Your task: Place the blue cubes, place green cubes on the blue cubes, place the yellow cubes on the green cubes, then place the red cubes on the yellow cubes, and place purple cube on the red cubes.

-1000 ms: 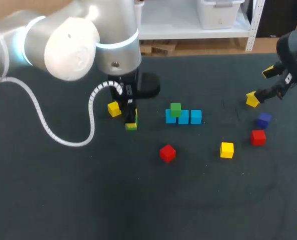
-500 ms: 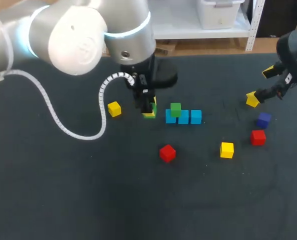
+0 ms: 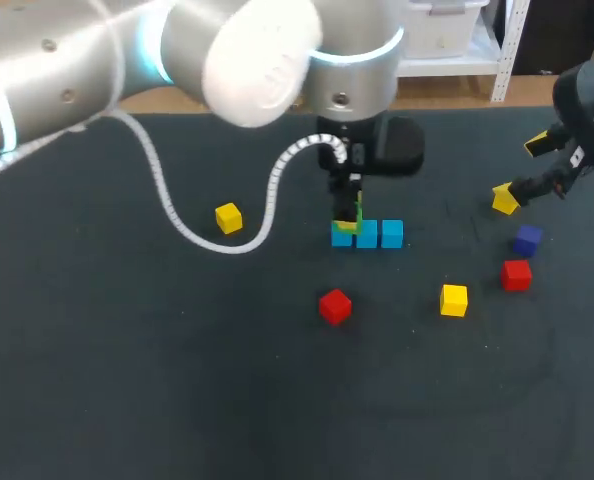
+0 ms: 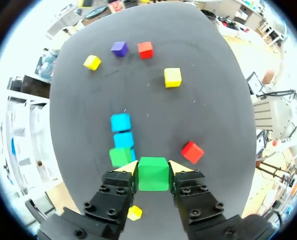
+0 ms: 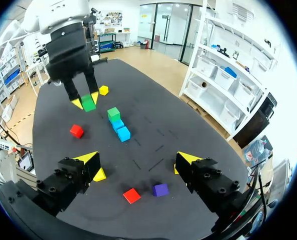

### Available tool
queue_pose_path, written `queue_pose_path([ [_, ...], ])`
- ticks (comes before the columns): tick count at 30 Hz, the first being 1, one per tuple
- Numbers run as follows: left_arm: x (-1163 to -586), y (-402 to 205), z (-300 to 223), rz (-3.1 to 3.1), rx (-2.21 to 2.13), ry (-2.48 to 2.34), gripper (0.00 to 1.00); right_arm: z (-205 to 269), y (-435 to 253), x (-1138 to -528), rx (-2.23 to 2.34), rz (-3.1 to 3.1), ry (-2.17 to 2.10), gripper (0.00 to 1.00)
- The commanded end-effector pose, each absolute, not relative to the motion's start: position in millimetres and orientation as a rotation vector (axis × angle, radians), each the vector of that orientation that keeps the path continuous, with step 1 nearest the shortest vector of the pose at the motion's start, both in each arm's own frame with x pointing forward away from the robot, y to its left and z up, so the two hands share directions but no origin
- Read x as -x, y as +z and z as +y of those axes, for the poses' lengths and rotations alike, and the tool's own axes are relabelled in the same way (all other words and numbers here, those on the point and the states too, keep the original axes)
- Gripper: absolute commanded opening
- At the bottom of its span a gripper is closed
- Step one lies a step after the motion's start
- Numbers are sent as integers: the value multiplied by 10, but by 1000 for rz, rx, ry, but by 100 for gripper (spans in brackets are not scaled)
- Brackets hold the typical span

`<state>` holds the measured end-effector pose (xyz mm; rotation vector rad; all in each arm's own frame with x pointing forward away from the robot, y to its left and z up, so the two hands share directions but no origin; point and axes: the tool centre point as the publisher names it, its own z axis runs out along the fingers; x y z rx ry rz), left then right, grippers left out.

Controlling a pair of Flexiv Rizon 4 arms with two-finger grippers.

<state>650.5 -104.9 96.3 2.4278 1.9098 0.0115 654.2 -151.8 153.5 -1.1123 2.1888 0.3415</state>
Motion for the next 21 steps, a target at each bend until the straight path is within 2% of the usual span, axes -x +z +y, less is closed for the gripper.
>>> queue_pose_path([
  [1,-6476,936,-1246,1911,-2523,12,0,-1522,1532,-6535,1111,2187,341,100],
  [13,-6028,870,-1524,1715,-2689,-116,0,-1522,1532,-6535,1111,2187,341,100],
  [20,-5971,671,-1605,1689,-2704,-85,0,-1522,1532,-6535,1111,2187,341,100],
  [21,-5975,661,-1615,1688,-2700,-77,3,-1522,1532,-6535,1111,2187,341,100],
])
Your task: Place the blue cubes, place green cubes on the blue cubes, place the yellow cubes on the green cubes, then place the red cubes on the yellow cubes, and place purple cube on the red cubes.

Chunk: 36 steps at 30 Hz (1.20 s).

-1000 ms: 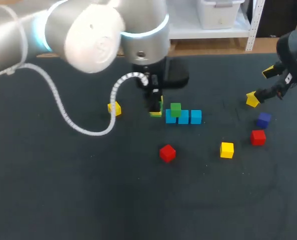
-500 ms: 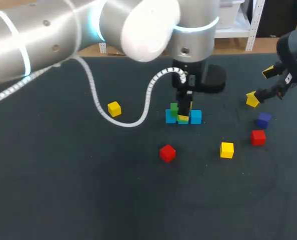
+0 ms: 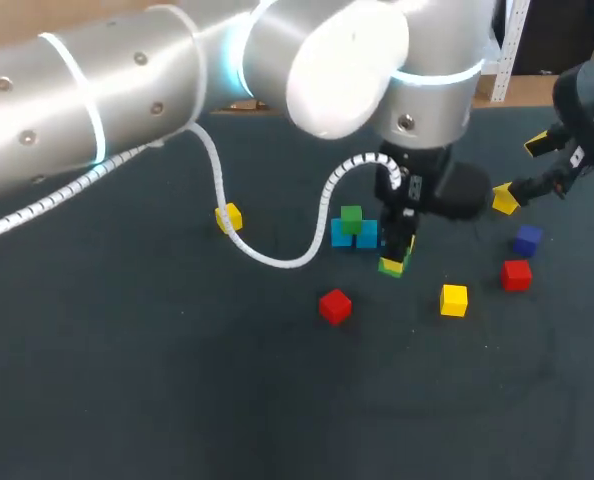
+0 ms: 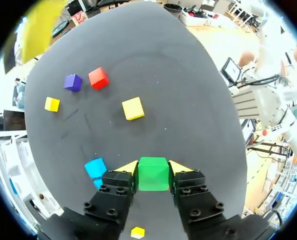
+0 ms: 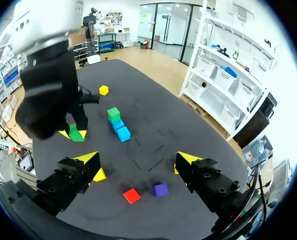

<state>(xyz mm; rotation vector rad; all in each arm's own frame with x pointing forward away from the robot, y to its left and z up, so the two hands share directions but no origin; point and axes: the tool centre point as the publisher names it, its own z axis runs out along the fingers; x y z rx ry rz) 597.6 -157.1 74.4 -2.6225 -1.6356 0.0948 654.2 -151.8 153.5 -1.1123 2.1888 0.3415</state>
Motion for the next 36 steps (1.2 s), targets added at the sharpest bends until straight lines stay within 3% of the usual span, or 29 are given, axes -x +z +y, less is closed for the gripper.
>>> queue_pose_path([
  [1,-5980,653,-1628,-1645,2628,72,5,-1522,1532,-6535,1111,2187,341,100],
  [3,-5985,646,-1652,-1654,2629,66,11,-1522,1532,-6535,1111,2187,341,100],
  [4,-5981,648,-1662,-1653,2633,65,21,-1522,1532,-6535,1111,2187,341,100],
  [5,-5976,651,-1670,-1651,2637,67,39,-1522,1532,-6535,1111,2187,341,100],
  [6,-5974,652,-1674,-1650,2637,68,100,-1522,1532,-6535,1111,2187,341,100],
  [17,-6164,814,-1365,-1841,2576,27,100,-1522,1532,-6535,1111,2187,341,100],
  [25,-6522,1188,-465,-2299,2342,-119,100,-1522,1532,-6535,1111,2187,341,100],
  [36,-6736,1215,523,-2716,1867,-113,100,-1522,1532,-6535,1111,2187,341,100],
])
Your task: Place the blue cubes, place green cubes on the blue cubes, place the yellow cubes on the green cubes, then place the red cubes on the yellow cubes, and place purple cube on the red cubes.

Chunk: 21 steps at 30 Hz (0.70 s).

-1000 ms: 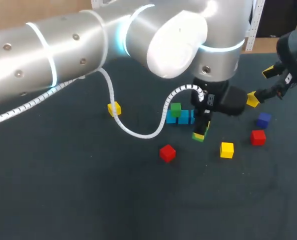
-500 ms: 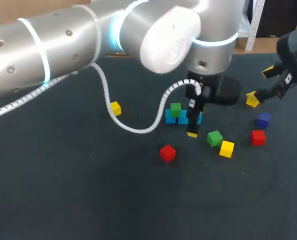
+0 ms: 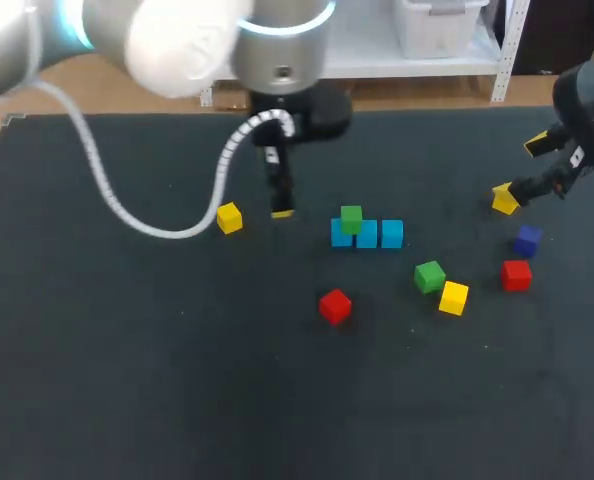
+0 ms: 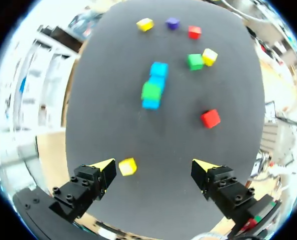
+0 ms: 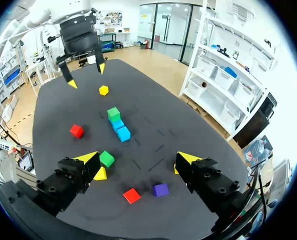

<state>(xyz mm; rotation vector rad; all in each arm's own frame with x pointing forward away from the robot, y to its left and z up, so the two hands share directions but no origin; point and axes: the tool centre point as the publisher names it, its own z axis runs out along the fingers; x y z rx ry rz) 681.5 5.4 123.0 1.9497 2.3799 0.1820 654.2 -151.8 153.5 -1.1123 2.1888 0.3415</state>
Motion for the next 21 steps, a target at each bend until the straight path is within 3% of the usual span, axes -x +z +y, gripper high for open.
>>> queue_pose_path([
  [1,-6754,1207,566,2473,-1657,96,100,-1522,1532,-6535,1111,2187,341,100],
  [21,-7334,1281,1149,2558,-1165,59,100,-1522,1532,-6535,1111,2187,341,100],
])
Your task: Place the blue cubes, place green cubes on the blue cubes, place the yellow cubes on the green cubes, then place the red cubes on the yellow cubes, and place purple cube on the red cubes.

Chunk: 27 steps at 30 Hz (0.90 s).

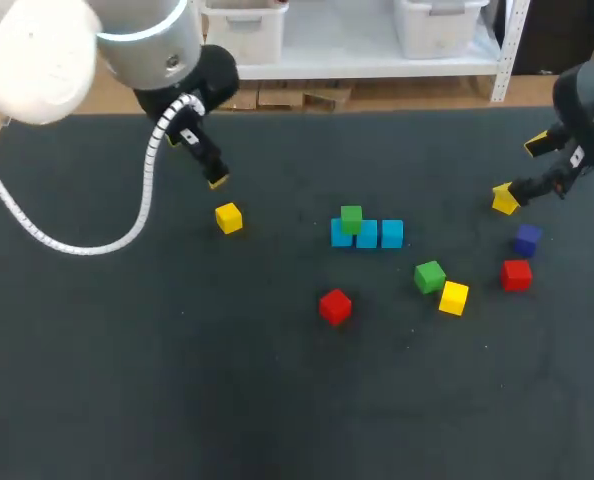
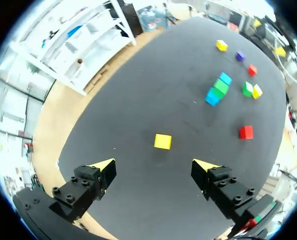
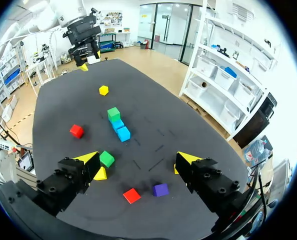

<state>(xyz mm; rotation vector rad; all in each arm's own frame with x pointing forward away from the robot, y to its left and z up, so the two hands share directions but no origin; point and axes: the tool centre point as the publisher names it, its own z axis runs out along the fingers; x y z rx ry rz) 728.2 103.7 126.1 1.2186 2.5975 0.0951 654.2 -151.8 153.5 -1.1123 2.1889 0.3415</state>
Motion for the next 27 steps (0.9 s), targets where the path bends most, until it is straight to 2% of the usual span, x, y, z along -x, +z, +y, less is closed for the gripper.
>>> queue_pose_path([
  [1,-7359,1302,1179,2559,-1141,61,100,-1522,1532,-6535,1111,2187,341,100],
  [13,-7552,1478,1494,2587,-847,17,100,-1522,1532,-6535,1111,2187,341,100],
  [27,-7523,1504,1550,2601,-880,32,100,-1522,1532,-6535,1111,2187,341,100],
])
